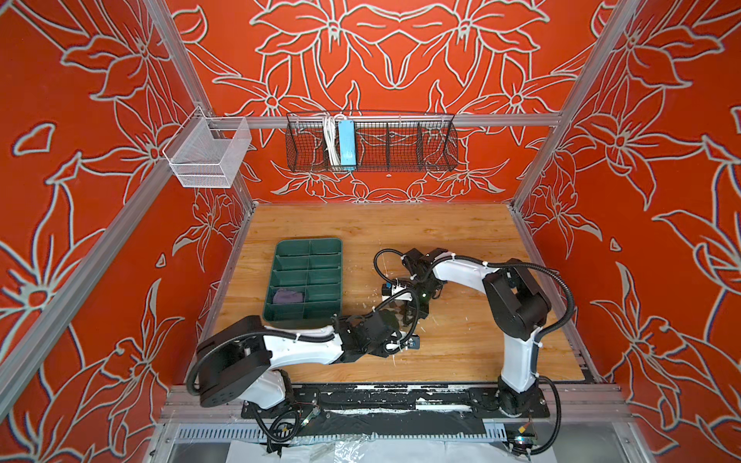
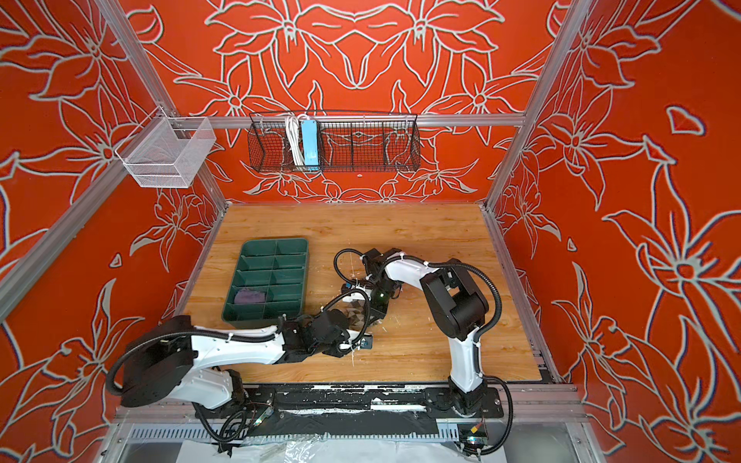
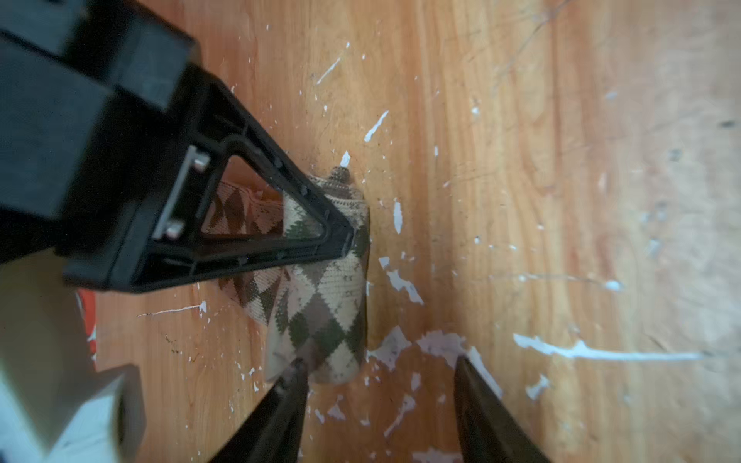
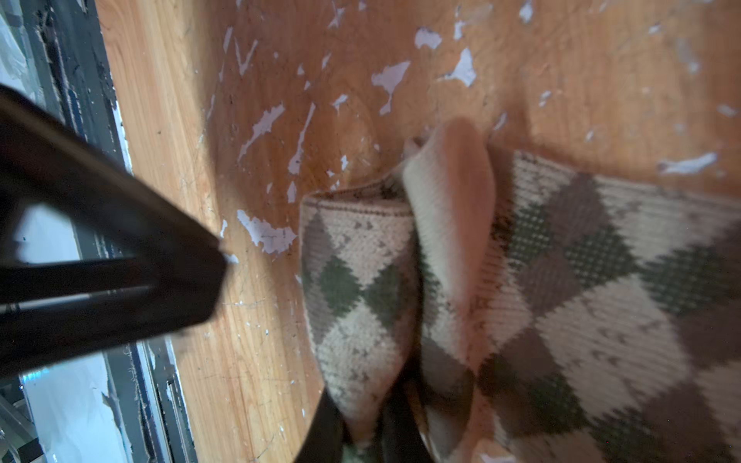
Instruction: Roll the socks
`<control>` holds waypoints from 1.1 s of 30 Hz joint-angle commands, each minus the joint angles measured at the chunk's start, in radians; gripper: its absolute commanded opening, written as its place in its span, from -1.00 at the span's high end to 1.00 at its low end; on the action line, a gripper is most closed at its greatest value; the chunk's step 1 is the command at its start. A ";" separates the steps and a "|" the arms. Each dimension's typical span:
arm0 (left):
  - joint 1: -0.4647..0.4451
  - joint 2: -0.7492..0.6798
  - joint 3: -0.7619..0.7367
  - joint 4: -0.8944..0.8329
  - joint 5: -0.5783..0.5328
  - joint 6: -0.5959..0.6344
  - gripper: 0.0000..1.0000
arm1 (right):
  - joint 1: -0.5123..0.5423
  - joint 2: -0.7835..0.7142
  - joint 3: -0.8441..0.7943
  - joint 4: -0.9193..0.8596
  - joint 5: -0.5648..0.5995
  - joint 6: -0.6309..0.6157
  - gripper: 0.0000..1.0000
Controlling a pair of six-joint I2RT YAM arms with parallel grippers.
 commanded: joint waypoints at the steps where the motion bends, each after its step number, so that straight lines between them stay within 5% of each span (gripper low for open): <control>1: -0.005 0.071 0.039 0.116 -0.071 0.011 -0.06 | -0.005 0.024 -0.007 -0.021 0.005 -0.038 0.85; 9: -0.002 0.177 0.069 0.098 -0.138 -0.034 0.56 | -0.020 -0.068 -0.049 0.005 -0.045 -0.038 0.84; 13: 0.003 0.149 0.076 0.016 -0.124 -0.056 0.83 | -0.051 -0.163 -0.112 0.091 -0.067 0.018 0.57; 19: 0.059 0.104 0.131 -0.191 0.039 -0.097 0.90 | -0.097 -0.356 -0.249 0.270 -0.035 0.134 0.18; 28: 0.194 0.216 0.366 -0.524 0.288 -0.178 0.92 | -0.233 -0.768 -0.495 0.617 0.196 0.416 0.07; 33: 0.264 0.379 0.603 -0.804 0.415 -0.227 0.93 | -0.234 -1.105 -0.654 0.751 0.309 0.347 -0.06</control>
